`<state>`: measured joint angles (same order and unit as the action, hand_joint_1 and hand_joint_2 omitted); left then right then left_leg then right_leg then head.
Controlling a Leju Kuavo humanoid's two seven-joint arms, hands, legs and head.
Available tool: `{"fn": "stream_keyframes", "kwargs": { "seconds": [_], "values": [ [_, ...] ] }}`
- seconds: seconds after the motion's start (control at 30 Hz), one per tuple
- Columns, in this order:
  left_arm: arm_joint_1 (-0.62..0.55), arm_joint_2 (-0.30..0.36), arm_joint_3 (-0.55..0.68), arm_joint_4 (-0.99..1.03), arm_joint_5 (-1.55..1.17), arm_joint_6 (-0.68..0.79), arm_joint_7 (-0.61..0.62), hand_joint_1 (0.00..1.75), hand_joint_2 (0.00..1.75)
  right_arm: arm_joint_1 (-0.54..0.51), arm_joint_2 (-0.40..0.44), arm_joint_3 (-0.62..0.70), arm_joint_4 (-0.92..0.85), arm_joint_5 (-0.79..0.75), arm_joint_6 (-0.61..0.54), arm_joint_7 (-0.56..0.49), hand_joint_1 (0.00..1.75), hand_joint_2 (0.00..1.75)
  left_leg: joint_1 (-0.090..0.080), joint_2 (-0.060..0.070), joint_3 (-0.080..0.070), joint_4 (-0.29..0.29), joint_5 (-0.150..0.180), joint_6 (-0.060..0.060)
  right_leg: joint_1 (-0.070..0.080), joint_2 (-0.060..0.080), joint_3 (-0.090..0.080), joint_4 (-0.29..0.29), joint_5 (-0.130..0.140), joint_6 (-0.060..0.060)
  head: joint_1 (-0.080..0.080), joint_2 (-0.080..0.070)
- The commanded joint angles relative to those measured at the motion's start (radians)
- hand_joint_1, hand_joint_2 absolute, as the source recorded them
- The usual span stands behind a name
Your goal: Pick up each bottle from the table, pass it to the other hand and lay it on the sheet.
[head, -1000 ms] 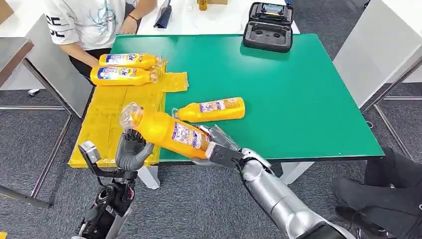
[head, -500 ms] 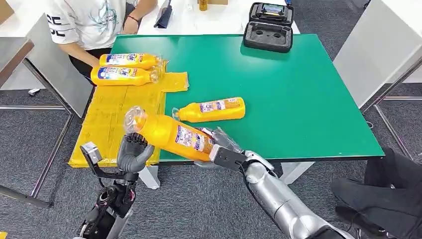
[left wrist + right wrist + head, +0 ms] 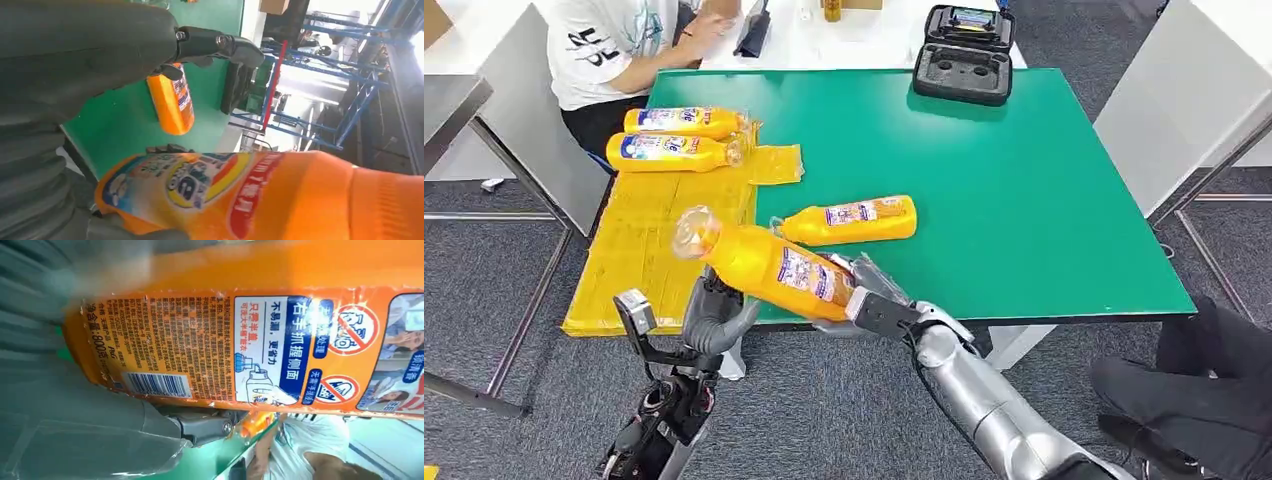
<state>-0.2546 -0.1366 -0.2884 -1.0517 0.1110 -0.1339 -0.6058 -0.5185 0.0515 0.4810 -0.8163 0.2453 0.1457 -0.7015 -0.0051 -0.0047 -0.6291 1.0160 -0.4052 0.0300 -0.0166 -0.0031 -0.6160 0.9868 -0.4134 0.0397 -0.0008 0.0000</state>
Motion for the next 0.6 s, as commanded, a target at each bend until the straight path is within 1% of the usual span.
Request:
{"fn": "stream_keyframes", "kwargs": {
  "seconds": [0.03, 0.07, 0.1, 0.2, 0.23, 0.27, 0.37, 0.47, 0.5, 0.53, 0.57, 0.6],
  "values": [
    [-0.04, 0.0, -0.028, 0.065, 0.002, -0.01, 0.005, 0.0, 1.75, -0.008, -0.026, -0.032, -0.011, -0.01, 0.008, 0.003, 1.69, 1.75, 0.001, -0.001, 0.004, 0.0, -0.002, -0.002, 0.001, -0.001, 0.005, -0.001, -0.002, -0.002, 0.0, 0.0],
    [-0.043, -0.001, -0.029, 0.069, 0.002, -0.01, 0.005, 0.0, 1.75, -0.006, -0.025, -0.033, -0.011, -0.008, 0.006, 0.003, 1.71, 1.75, 0.001, -0.001, 0.003, 0.0, -0.001, -0.001, 0.001, -0.001, 0.004, -0.001, -0.001, -0.001, 0.0, 0.0],
    [-0.044, -0.002, -0.03, 0.07, 0.001, -0.011, 0.004, 0.0, 1.75, -0.005, -0.023, -0.035, -0.013, -0.01, 0.006, 0.003, 1.69, 1.75, 0.002, -0.001, 0.006, 0.0, -0.002, -0.002, 0.002, -0.001, 0.007, -0.001, -0.002, -0.002, 0.0, 0.0],
    [-0.047, -0.003, -0.032, 0.07, -0.001, -0.011, 0.002, 0.0, 1.75, 0.0, -0.022, -0.039, -0.021, -0.018, 0.011, 0.003, 1.73, 1.75, 0.0, -0.001, 0.001, 0.0, 0.0, -0.001, 0.0, -0.001, 0.002, 0.0, -0.001, -0.001, 0.0, 0.0],
    [-0.049, -0.006, -0.031, 0.07, -0.001, -0.009, 0.002, 0.0, 1.75, 0.002, -0.019, -0.037, -0.014, -0.011, 0.012, 0.003, 1.71, 1.75, 0.001, -0.001, 0.004, 0.0, -0.001, -0.002, 0.001, -0.001, 0.004, 0.0, -0.002, -0.002, 0.0, 0.0],
    [-0.05, -0.007, -0.032, 0.069, -0.002, -0.009, 0.002, 0.0, 1.75, 0.005, -0.017, -0.038, -0.011, -0.01, 0.011, 0.003, 1.71, 1.75, 0.001, -0.001, 0.002, 0.0, -0.001, -0.001, 0.001, -0.001, 0.003, 0.0, -0.001, -0.001, 0.0, 0.0],
    [-0.048, -0.01, -0.037, 0.065, -0.005, -0.012, 0.0, 0.0, 1.75, 0.01, -0.015, -0.037, -0.007, -0.006, 0.009, 0.003, 1.69, 1.75, 0.002, -0.001, 0.005, 0.0, -0.002, -0.002, 0.002, -0.001, 0.006, -0.001, -0.002, -0.002, 0.0, 0.0],
    [-0.042, -0.011, -0.046, 0.054, -0.011, -0.019, -0.002, 0.0, 1.75, 0.015, -0.015, -0.039, -0.007, -0.003, 0.007, 0.003, 1.66, 1.75, 0.0, -0.001, 0.002, -0.001, -0.001, -0.001, 0.0, -0.001, 0.002, -0.001, -0.001, -0.001, 0.0, 0.0],
    [-0.039, -0.01, -0.053, 0.045, -0.015, -0.023, -0.002, 0.0, 1.75, 0.018, -0.014, -0.042, -0.009, -0.003, 0.008, 0.003, 1.68, 1.75, 0.001, -0.001, 0.004, 0.0, -0.002, -0.002, 0.001, -0.001, 0.005, -0.001, -0.002, -0.002, 0.0, 0.0],
    [-0.036, -0.009, -0.058, 0.036, -0.023, -0.022, -0.004, 0.0, 1.75, 0.02, -0.015, -0.045, -0.011, -0.003, 0.008, 0.003, 1.66, 1.75, 0.001, -0.001, 0.002, 0.0, -0.001, -0.001, 0.001, -0.001, 0.003, -0.001, -0.001, -0.001, 0.0, 0.0],
    [-0.032, -0.009, -0.062, 0.025, -0.028, -0.019, -0.005, 0.0, 1.75, 0.023, -0.016, -0.05, -0.013, -0.005, 0.008, 0.003, 1.69, 1.75, 0.002, -0.001, 0.004, 0.0, -0.002, -0.002, 0.002, -0.001, 0.005, -0.001, -0.002, -0.002, 0.0, 0.0],
    [-0.028, -0.008, -0.069, 0.015, -0.038, -0.017, -0.006, 0.0, 1.75, 0.025, -0.016, -0.056, -0.018, -0.006, 0.007, 0.003, 1.68, 1.75, 0.001, 0.0, 0.003, 0.0, -0.002, -0.002, 0.001, 0.0, 0.004, -0.001, -0.001, -0.001, 0.0, 0.0]
  ]
}}
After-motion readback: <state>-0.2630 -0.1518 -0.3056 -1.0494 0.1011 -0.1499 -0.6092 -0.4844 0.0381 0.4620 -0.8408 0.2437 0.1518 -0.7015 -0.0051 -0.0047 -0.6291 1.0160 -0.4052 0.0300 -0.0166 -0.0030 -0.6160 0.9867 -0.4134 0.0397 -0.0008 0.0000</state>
